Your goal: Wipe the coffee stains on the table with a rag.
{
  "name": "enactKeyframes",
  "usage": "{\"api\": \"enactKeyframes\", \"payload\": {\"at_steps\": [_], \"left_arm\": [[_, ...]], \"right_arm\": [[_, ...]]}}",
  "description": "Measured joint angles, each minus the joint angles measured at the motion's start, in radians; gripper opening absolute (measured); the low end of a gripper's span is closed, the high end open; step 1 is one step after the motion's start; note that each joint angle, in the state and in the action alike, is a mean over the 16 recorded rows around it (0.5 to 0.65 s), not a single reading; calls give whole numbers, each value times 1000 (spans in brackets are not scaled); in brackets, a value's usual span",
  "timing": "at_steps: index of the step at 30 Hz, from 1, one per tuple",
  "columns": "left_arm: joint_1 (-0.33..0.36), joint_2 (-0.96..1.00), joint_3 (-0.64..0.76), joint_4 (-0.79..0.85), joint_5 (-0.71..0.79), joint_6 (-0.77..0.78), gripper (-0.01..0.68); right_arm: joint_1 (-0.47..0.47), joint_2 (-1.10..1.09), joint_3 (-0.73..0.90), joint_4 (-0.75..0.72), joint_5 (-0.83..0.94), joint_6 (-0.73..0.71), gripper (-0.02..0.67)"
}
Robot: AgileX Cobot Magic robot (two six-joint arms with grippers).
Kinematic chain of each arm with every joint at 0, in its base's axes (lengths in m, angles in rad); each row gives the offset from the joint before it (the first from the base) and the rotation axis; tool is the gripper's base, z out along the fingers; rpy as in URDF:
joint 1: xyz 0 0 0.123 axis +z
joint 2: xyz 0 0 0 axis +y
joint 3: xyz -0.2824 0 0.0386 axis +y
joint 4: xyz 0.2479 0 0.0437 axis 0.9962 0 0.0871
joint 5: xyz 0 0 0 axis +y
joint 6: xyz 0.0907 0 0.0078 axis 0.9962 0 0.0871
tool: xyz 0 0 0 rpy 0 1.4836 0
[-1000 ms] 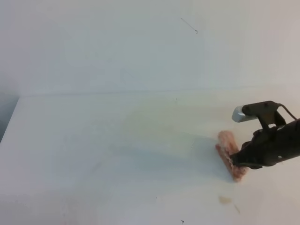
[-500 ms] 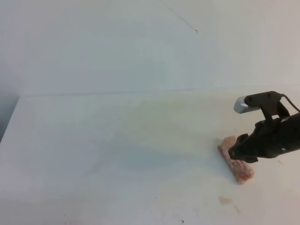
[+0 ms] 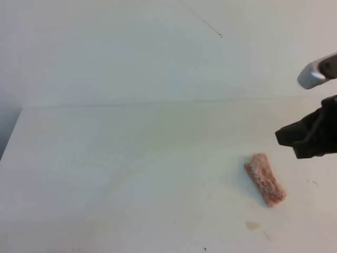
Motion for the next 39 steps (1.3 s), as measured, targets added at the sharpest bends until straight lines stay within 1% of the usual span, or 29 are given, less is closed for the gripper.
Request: {"api": "enactKeyframes", "payload": {"at_steps": [3,5,11,16,20,25,29,39], "left_arm": [[0,2,-3,0,1,0,0],[0,5,-8,0,3,0,0],[0,16,-25,0,9,0,-1],[0,19,-31,1,11,0,-1],[0,14,-23,0,8,0,-1],[0,14,-23,0,8,0,-1],[0,14,-23,0,8,0,-1],[0,18,-28,1,10,0,-1]], "right_arm": [[0,-119,10,-1,8,0,17],[0,-205,24,-1,4,4,1],[0,-479,116,-4,-73,21,1],[0,-686,263,-7,-214,34,1],[0,-804,401,-9,-337,43,0],[0,-879,546,-11,-456,53,0],[0,-895,617,-11,-500,57,0],[0,-894,657,-12,-513,53,-1]]}}
